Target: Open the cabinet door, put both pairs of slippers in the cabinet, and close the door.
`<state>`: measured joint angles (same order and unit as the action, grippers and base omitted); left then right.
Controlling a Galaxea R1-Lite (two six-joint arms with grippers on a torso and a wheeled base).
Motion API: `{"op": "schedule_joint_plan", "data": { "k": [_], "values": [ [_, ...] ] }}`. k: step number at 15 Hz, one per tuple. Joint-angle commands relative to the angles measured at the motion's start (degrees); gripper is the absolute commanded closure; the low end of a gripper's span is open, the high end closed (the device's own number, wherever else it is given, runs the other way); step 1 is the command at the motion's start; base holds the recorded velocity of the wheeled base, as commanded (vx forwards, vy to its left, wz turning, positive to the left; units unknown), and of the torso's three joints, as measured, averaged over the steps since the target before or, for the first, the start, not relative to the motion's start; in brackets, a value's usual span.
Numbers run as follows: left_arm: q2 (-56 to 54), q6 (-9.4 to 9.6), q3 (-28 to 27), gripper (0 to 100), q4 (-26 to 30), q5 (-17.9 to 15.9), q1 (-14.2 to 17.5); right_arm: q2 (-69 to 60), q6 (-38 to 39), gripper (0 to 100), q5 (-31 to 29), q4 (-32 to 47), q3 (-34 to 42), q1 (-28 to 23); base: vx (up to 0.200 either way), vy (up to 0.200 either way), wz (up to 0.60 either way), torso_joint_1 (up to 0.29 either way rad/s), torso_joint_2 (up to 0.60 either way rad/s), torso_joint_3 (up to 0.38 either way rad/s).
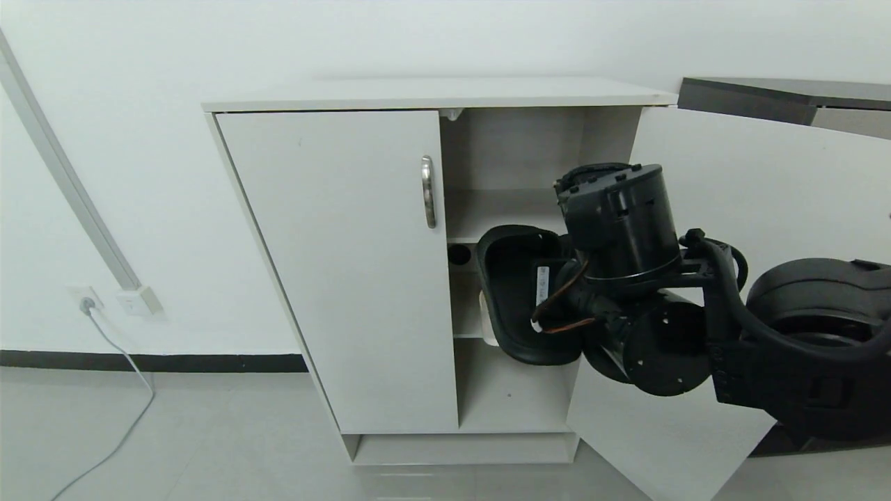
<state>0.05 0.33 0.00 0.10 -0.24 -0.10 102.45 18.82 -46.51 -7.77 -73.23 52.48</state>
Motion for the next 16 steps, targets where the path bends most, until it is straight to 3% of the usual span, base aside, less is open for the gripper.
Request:
{"op": "schedule_joint_plan", "data": {
  "k": [1,4,16],
  "values": [
    [0.0,0.02,0.0,100,0.0,0.0,0.0,1.4,0.0,100,0.0,0.0,-0.9,-0.1,0.000,0.000,0.00,0.000,0.00,0.000],
    [0.0,0.02,0.0,100,0.0,-0.1,0.0,1.4,0.0,100,-0.1,-0.1,-0.7,-0.1,0.000,0.000,0.00,0.000,0.00,0.000],
    [0.0,0.02,-0.1,100,0.0,-0.1,0.0,3.2,0.0,100,0.1,-0.5,-0.7,-1.3,0.200,0.000,0.00,0.001,0.00,0.005]
  ]
}}
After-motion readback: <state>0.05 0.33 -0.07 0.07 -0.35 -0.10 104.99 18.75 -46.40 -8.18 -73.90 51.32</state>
